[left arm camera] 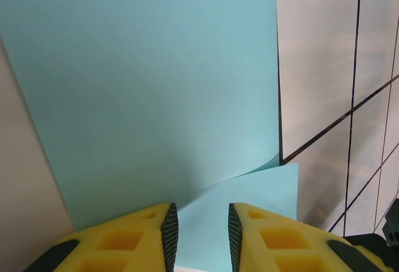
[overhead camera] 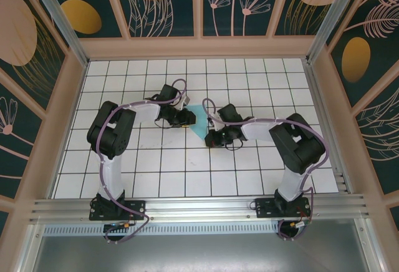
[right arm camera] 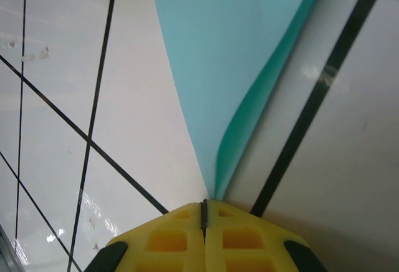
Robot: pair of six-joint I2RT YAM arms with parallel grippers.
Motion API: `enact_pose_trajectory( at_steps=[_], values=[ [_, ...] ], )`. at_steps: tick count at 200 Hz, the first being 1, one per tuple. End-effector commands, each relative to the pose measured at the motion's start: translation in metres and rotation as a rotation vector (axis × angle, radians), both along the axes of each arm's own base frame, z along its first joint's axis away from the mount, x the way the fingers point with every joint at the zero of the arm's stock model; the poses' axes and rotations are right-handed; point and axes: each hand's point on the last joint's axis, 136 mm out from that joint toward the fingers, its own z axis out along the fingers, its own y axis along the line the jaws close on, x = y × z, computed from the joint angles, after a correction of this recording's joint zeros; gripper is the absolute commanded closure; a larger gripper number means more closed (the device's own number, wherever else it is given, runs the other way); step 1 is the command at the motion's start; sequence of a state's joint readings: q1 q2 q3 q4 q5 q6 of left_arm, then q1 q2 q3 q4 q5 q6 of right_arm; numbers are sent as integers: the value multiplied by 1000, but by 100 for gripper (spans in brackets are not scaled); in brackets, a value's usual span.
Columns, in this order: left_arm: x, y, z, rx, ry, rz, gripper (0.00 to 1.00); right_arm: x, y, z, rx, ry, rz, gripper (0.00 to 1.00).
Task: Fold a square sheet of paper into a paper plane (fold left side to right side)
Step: Third fold the triangle at the center of the table.
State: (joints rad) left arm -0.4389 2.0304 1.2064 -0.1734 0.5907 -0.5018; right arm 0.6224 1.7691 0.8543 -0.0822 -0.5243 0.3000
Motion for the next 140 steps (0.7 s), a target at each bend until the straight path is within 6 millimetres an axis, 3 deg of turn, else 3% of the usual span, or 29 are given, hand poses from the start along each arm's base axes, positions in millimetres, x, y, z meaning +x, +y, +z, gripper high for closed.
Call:
enact_pose_trajectory(
  at_steps=[1,28,49,103,140],
  values=[
    [-4,17,-32,109,33,20,68,-18,-11,13,-19,73,-8,92],
    [-4,16,-29,105,29,21,68,-8,6,55,83,11,17,92],
    [-4,16,-29,105,28,21,68,-1,18,67,133,-5,29,91],
    [-3,16,-28,103,25,21,68,30,23,28,33,13,-38,93],
    [-2,16,-26,103,17,21,66,26,12,-2,-62,66,-53,95]
  ],
)
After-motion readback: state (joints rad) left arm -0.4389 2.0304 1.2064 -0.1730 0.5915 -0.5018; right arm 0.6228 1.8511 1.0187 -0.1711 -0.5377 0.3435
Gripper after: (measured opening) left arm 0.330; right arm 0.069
